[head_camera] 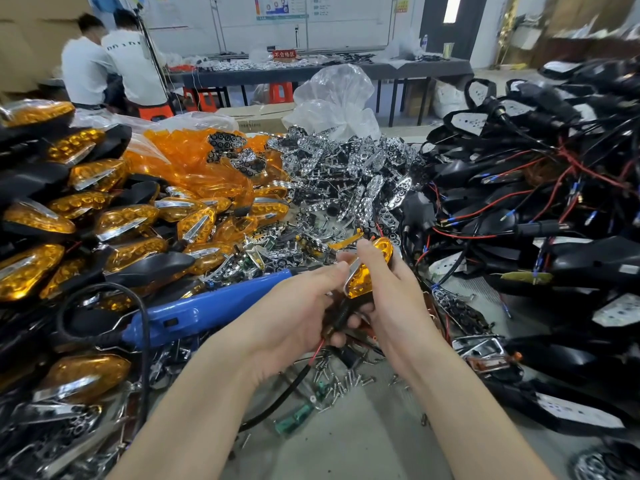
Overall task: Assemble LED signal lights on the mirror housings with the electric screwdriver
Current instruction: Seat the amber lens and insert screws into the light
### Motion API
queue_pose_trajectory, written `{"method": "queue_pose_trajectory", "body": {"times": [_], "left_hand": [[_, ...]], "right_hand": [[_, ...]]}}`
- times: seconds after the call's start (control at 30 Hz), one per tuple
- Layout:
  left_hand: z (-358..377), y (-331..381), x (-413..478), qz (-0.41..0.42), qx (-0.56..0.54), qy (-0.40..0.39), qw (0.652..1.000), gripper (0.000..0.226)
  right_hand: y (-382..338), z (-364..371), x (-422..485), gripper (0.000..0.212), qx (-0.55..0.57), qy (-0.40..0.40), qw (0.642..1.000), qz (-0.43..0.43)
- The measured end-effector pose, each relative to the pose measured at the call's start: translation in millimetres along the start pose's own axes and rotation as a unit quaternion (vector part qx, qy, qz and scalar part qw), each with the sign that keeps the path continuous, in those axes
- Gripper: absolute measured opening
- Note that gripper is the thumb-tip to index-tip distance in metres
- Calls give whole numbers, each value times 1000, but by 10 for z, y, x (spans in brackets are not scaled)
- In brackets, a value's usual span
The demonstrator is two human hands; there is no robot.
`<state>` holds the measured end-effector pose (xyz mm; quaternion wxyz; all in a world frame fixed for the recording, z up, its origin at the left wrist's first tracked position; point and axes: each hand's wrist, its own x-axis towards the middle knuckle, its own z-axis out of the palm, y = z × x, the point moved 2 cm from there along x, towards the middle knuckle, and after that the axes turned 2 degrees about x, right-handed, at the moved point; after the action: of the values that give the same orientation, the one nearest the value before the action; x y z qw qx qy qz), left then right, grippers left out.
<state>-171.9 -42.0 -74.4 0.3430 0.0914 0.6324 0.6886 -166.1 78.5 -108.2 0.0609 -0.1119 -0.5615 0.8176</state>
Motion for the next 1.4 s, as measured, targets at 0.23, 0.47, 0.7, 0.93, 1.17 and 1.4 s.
{"method": "queue_pose_trajectory", "body": {"times": [0.23,0.47,0.7,0.93,1.17,1.4], "left_hand": [[34,30,-30,12,-12,-10,1000,42],[18,30,-61,9,-31,-49,998,32],[43,-27,-8,19,-24,3,1000,30],[40,-71,16,98,38,106,989,9],[55,-110,7,179,279,163,929,12],[41,-149,37,236,364,203,878,14]], "right_hand": [[-42,13,-42,31,7,-11,1000,1],[-29,28,-47,42,-7,-6,1000,-14],[12,7,-12,46,14,35,999,15],[6,-27,-15,54,94,50,990,96],[14,-22,-33,55,115,50,985,117],[14,-11,-16,52,108,81,987,86]]}}
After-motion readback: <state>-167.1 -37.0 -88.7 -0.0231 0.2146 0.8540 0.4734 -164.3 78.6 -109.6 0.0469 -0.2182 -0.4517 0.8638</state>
